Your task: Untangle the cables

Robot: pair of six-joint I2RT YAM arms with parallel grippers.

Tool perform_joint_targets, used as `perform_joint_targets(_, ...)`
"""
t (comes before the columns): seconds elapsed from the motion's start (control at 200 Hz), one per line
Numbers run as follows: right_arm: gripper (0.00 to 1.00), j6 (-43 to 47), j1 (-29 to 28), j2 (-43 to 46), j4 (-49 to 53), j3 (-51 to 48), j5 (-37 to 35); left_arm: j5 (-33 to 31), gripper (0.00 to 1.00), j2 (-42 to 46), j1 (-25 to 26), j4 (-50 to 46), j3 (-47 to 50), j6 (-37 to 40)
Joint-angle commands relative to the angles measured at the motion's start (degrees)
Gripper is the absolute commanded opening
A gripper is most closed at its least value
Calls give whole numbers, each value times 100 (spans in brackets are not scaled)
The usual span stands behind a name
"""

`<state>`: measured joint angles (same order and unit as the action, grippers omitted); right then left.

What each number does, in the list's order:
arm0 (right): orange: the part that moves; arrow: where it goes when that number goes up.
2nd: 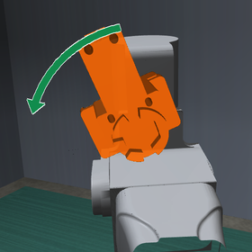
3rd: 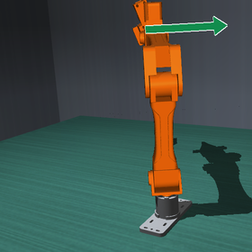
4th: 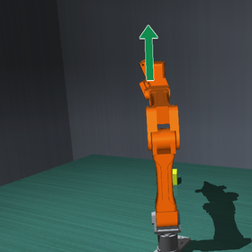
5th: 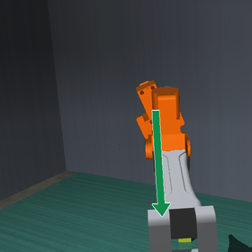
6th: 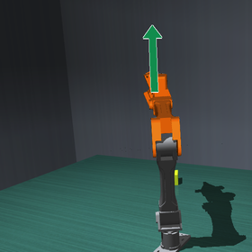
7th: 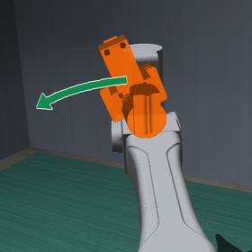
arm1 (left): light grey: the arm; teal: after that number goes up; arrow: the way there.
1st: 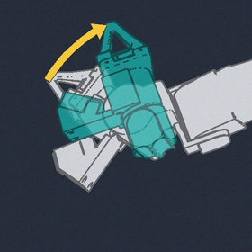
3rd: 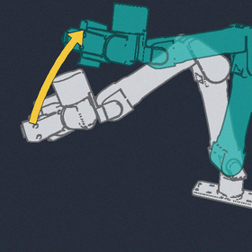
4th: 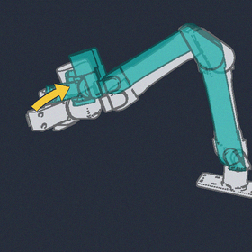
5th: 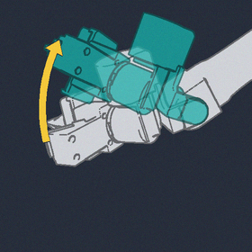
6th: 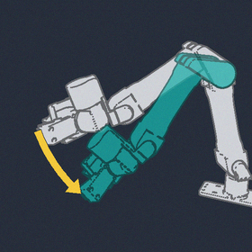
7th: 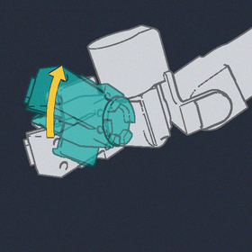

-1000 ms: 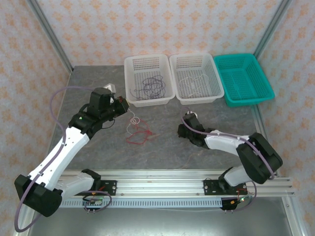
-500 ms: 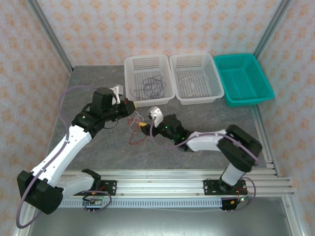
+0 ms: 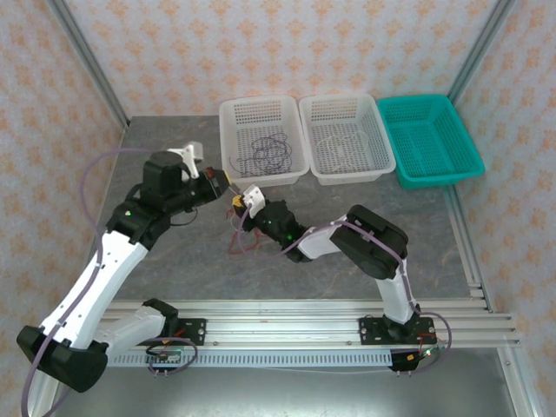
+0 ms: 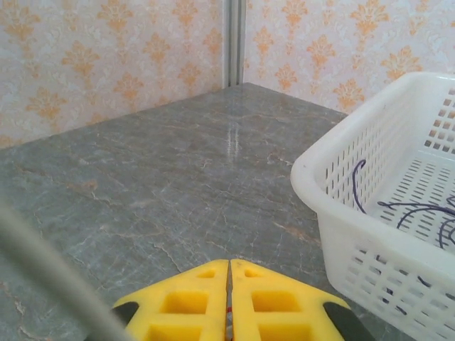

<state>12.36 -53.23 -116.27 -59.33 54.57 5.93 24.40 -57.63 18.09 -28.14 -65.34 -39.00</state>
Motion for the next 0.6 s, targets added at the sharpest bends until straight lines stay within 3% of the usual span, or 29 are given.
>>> perform_joint_targets(0.0,9,-679,32,-72,285,-533,-327,-51,0,349,-312,449,-744,-332)
perform_joint_targets(0.28,15,-867,41,14,172,-1189,-449,-59,0,208,-593,540,-1438,-310)
perform_joint_targets(0.405,0,-794,40,247,-19,-1422,-290,-199,0,247,-605,552,-1276,-244)
perform_joint_targets(0.52,0,-736,41,515,146,-1522,-169,-426,0,340,-630,362,-1040,-140)
perform_joint_targets(0.596,12,-662,41,564,173,-1627,-94,-545,0,445,-700,245,-960,-117)
